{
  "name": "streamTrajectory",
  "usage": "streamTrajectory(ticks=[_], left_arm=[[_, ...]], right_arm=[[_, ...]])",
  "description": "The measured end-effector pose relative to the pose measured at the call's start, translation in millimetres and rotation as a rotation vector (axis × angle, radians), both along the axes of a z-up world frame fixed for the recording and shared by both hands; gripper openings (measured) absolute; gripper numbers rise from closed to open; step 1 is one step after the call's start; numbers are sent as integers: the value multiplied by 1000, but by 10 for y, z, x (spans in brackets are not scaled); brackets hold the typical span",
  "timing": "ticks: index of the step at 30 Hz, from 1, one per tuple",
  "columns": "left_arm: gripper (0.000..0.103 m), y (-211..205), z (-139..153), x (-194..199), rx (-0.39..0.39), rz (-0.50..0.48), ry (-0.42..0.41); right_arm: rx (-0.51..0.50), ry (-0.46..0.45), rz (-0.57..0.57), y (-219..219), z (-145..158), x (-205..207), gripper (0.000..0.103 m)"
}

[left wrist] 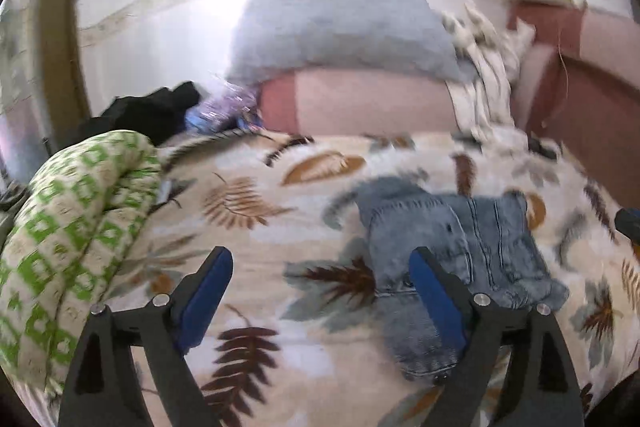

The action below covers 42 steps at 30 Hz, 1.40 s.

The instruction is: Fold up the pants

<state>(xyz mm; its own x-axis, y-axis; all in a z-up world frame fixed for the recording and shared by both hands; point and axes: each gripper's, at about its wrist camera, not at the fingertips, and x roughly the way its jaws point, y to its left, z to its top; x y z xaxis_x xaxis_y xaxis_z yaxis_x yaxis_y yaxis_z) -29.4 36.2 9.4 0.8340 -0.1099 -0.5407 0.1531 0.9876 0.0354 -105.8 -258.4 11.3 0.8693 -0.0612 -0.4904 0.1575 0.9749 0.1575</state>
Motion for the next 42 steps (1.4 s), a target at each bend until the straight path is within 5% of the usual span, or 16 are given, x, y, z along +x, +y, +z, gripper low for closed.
streamTrajectory(ticks=[8, 20, 30, 36, 42], left_arm=[[91, 159, 210, -128, -82, 103, -57], [91, 26, 32, -434, 18, 76, -85], [91, 120, 10, -416, 50, 146, -113], [91, 64, 46, -341, 29, 152, -103], [92, -175, 79, -302, 89, 146, -58]], right_arm=[[-191, -35, -8, 86, 116, -427, 89], [31, -102, -141, -36, 129, -287, 101], [-65, -83, 26, 547, 60, 8, 102], [-66, -91, -11, 422, 55, -1, 102], [-17, -91, -90, 161, 67, -6, 102]])
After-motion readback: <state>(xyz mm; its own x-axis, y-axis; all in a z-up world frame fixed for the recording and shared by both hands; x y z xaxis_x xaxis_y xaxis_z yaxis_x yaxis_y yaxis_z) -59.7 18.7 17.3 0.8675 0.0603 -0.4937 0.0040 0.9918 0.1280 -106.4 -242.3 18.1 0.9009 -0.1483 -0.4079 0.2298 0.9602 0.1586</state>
